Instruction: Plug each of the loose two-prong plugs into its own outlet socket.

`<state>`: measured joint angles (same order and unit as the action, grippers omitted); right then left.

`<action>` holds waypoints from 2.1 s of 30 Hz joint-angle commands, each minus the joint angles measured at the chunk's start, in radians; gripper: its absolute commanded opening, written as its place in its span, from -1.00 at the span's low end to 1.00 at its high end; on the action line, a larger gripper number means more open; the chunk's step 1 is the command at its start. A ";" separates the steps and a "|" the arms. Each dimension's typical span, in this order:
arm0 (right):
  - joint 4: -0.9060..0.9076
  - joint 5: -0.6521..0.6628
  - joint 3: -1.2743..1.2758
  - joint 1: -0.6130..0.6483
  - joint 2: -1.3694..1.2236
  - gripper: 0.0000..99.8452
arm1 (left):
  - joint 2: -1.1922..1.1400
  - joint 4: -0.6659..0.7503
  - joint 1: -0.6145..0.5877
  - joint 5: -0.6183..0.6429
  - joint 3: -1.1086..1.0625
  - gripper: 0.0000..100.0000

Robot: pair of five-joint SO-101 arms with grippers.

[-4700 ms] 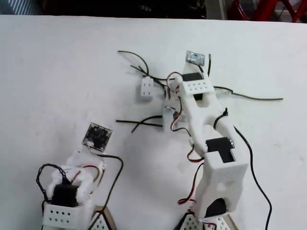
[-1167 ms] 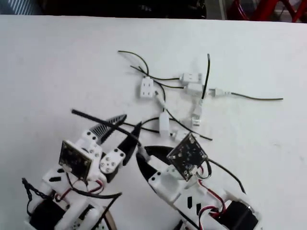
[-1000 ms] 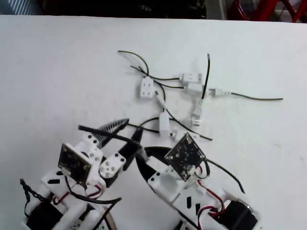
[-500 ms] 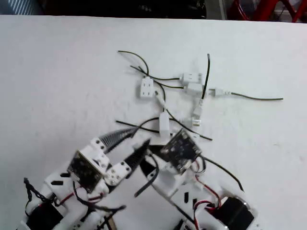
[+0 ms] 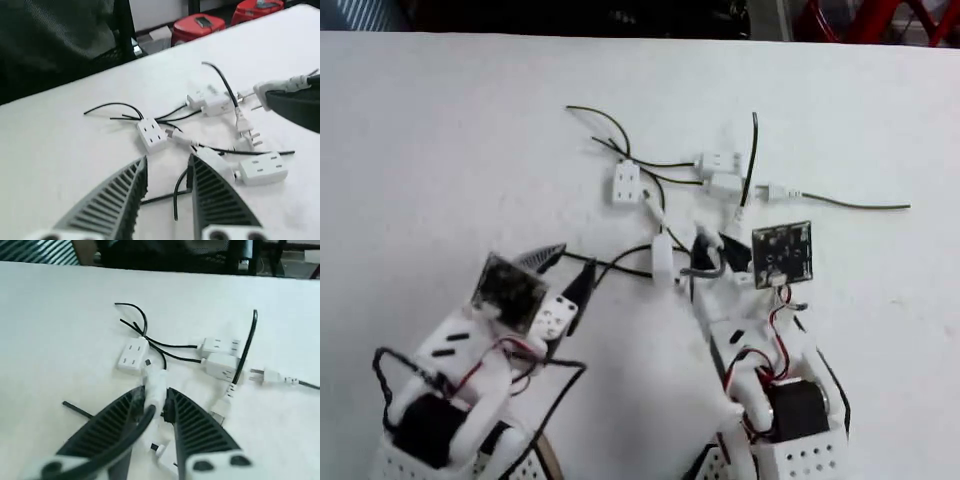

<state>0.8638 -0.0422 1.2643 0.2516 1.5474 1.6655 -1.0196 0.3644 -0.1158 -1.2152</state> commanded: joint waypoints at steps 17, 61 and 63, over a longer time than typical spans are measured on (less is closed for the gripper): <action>-0.088 -0.087 0.055 -0.159 0.012 -0.97 | -1.165 0.020 -0.007 0.066 0.641 -0.49; -0.105 -0.083 0.089 -0.150 0.012 -0.97 | -2.402 0.014 -0.117 0.213 1.651 -0.62; -0.105 -0.083 0.089 -0.150 0.012 -0.97 | -2.405 0.008 -0.122 0.213 1.649 -0.72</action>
<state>0.7764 -0.1204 1.3579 0.1043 1.5489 -0.7373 -1.0150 0.2539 0.0944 0.4020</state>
